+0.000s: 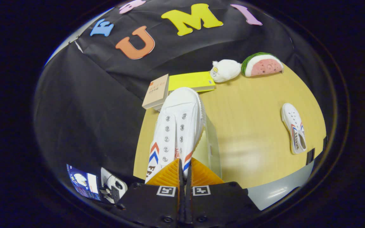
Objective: Open the storage box then place both shoes into the box .Put the left shoe in first, then the right shoe, with the right side of both shoes facing outward in a uniform manner.
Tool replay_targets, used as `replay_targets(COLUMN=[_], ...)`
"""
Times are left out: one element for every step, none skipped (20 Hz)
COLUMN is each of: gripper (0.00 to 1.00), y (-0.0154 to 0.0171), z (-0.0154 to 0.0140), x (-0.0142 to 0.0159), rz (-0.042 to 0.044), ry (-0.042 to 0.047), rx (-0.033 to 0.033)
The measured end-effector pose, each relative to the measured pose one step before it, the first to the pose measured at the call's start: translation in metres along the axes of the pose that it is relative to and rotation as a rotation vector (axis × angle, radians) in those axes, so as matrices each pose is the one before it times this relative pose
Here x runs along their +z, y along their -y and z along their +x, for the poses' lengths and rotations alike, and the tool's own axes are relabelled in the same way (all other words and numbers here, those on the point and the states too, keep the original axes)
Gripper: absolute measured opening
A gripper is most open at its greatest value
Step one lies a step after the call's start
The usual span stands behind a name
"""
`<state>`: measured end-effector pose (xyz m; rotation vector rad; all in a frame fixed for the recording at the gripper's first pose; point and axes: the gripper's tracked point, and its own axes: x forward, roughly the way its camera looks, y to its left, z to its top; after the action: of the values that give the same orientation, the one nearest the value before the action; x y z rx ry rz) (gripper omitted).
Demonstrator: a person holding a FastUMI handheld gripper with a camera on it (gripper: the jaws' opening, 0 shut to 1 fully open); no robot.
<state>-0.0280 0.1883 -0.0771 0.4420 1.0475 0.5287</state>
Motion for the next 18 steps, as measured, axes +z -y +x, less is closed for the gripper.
replay_targets(gripper=[0.06, 0.06, 0.06, 0.06, 0.06, 0.06, 0.06, 0.06, 0.06, 0.06, 0.06, 0.06, 0.06, 0.06, 0.06, 0.06, 0.06, 0.06], y=[-0.00901, -0.00761, -0.00601, -0.00428, -0.00085, 0.00050, 0.00002, -0.00010, 0.00140, 0.00171, 0.00193, 0.00130, 0.00143, -0.00090, 0.00043, 0.00112, 0.00072, 0.00119], z=[0.01127, 0.01211, 0.01200, 0.01318, 0.01265, 0.01243, 0.01278, 0.01050, 0.01023, 0.00812, 0.00857, 0.00835, 0.00828, 0.00773, 0.00827, 0.00675, 0.00597, 0.00643], x=[-0.00187, -0.00310, -0.00262, -0.00225, -0.00168, -0.00009, -0.00048, -0.00038, -0.00129, -0.00215, -0.00180, -0.00075, -0.00034, -0.00050, -0.00020, -0.00133, -0.00085, -0.00163], rz=[-0.00803, -0.00632, -0.00227, -0.00629, -0.00556, -0.00383, 0.00040, 0.00187, 0.00422, 0.00321, 0.00679, 0.00949, 0.01482, 0.01092, 0.01023, 0.00471, -0.00104, -0.00726], ry=[-0.02433, -0.02601, -0.02540, -0.02759, -0.01978, -0.01931, -0.01488, -0.01285, -0.01526, -0.01359, -0.01307, -0.01273, -0.01192, -0.01037, -0.00885, -0.01007, -0.01052, -0.01251], rx=[0.00096, -0.00026, -0.00029, -0.00427, -0.00998, -0.01714, -0.01453, -0.01184, -0.01195, -0.00980, -0.00876, -0.00574, -0.00378, -0.00166, -0.00191, -0.00649, -0.00954, -0.01202])
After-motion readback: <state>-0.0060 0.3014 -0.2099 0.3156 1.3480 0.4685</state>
